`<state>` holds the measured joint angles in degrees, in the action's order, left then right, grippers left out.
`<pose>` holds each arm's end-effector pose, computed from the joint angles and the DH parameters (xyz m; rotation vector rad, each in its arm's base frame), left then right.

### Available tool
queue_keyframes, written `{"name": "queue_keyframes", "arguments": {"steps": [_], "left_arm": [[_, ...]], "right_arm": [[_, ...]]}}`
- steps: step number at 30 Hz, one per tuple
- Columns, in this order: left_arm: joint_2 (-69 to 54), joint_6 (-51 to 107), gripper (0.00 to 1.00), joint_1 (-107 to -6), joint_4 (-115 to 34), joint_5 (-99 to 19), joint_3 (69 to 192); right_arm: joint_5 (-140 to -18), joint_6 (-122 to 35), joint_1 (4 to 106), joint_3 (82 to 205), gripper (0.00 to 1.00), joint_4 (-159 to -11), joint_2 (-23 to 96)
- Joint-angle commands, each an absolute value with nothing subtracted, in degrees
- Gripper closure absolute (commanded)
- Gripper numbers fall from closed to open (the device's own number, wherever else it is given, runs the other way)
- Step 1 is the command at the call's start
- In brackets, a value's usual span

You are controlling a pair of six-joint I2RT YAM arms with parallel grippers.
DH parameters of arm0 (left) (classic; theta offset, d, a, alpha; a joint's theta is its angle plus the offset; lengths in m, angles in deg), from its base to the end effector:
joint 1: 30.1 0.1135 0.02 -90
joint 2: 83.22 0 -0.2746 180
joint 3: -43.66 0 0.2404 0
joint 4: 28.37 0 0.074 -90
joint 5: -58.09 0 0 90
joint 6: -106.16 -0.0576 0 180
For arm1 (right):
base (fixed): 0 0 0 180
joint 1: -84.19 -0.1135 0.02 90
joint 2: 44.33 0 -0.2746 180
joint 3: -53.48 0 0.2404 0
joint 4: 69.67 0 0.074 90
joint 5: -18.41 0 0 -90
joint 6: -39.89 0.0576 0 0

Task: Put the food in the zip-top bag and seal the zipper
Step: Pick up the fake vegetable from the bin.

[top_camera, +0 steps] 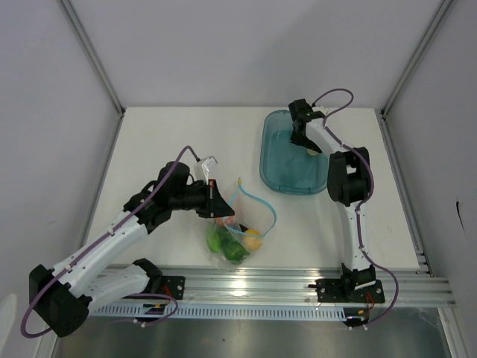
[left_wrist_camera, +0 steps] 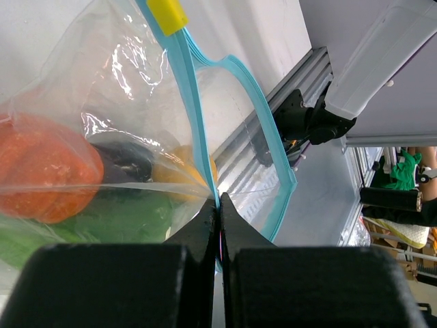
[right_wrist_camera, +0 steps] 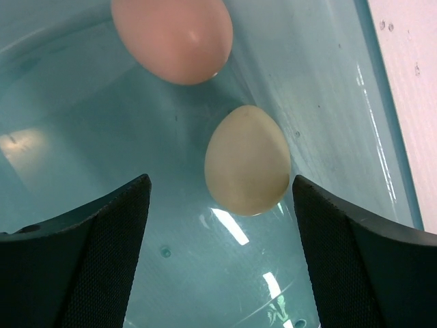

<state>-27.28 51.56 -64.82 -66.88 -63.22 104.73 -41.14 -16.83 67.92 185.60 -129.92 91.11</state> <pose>0.1544 -0.1434 0.2947 0.3369 2.3254 -1.2519 0.4984 0.1151 0.1815 0.5244 2.4335 -0.3694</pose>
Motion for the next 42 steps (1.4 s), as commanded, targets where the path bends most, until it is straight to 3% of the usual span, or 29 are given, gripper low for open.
{"name": "queue_keyframes", "arguments": {"steps": [1, 26, 33, 37, 42], "left_arm": [[-27.76, 49.73, 1.0, -64.12, -65.5, -64.69, 104.44], [-28.11, 49.29, 0.99, -62.97, -66.12, -64.96, 104.18], [-28.29, 49.29, 1.0, -62.8, -66.12, -65.13, 104.17], [-28.38, 49.29, 1.0, -62.89, -66.21, -65.05, 104.26], [-28.2, 49.38, 0.99, -62.8, -66.21, -65.22, 104.09]], "right_arm": [[-38.46, -15.48, 68.2, 188.17, 0.17, -130.71, 91.99], [-38.19, -17.68, 70.4, 188.34, 0.33, -128.42, 94.45], [-38.72, -19.0, 70.48, 189.39, 0.49, -127.45, 95.07], [-39.6, -19.7, 70.4, 190.36, 0.67, -127.45, 95.07], [-40.65, -20.14, 69.7, 190.01, 0.77, -127.8, 93.14]]}}
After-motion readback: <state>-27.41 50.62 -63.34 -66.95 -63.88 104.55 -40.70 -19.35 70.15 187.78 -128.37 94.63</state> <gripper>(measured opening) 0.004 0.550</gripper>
